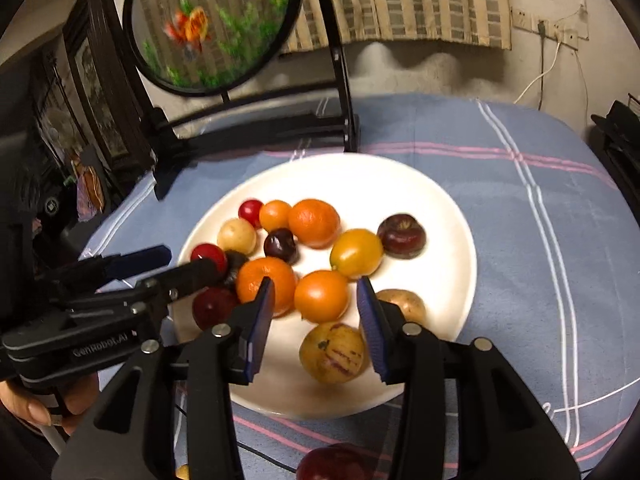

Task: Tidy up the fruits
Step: 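Withdraw both open grippers from the plate back to the fruit cluster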

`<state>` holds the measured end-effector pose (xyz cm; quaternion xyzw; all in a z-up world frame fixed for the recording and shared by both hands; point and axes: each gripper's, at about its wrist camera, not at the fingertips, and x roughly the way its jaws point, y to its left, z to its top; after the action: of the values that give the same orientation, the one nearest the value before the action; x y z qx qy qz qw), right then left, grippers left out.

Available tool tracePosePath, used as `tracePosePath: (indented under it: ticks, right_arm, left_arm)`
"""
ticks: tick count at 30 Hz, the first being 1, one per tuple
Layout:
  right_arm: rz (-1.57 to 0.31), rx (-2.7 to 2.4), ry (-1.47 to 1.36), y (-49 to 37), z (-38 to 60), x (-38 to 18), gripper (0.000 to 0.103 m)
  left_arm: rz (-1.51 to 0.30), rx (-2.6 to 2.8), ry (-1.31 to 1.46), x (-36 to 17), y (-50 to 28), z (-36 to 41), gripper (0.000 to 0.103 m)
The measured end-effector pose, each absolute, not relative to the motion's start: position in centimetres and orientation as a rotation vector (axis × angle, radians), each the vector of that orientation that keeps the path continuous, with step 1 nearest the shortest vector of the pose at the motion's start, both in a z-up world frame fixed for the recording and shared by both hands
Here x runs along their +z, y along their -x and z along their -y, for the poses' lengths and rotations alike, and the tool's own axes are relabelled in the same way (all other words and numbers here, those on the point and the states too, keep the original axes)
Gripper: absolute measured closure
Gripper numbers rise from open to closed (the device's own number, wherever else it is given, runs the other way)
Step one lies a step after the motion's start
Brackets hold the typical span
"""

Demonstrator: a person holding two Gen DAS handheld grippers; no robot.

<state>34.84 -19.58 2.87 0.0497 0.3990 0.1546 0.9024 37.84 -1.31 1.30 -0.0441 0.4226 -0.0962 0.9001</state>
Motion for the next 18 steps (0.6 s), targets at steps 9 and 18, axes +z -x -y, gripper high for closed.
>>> tracePosePath:
  ticks: [9, 18]
  right_arm:
    - [-0.773, 0.298, -0.125, -30.7, 21.8, 4.8, 0.042]
    - [-0.759, 0.262, -0.096, -25.3, 23.8, 6.1, 0.042]
  left_arm:
    - [-0.859, -0.207, 0.040, 2.5, -33.3, 0.9, 0.029]
    - [-0.856, -0.214, 0.004, 2.9, -28.0, 0.7, 0.027]
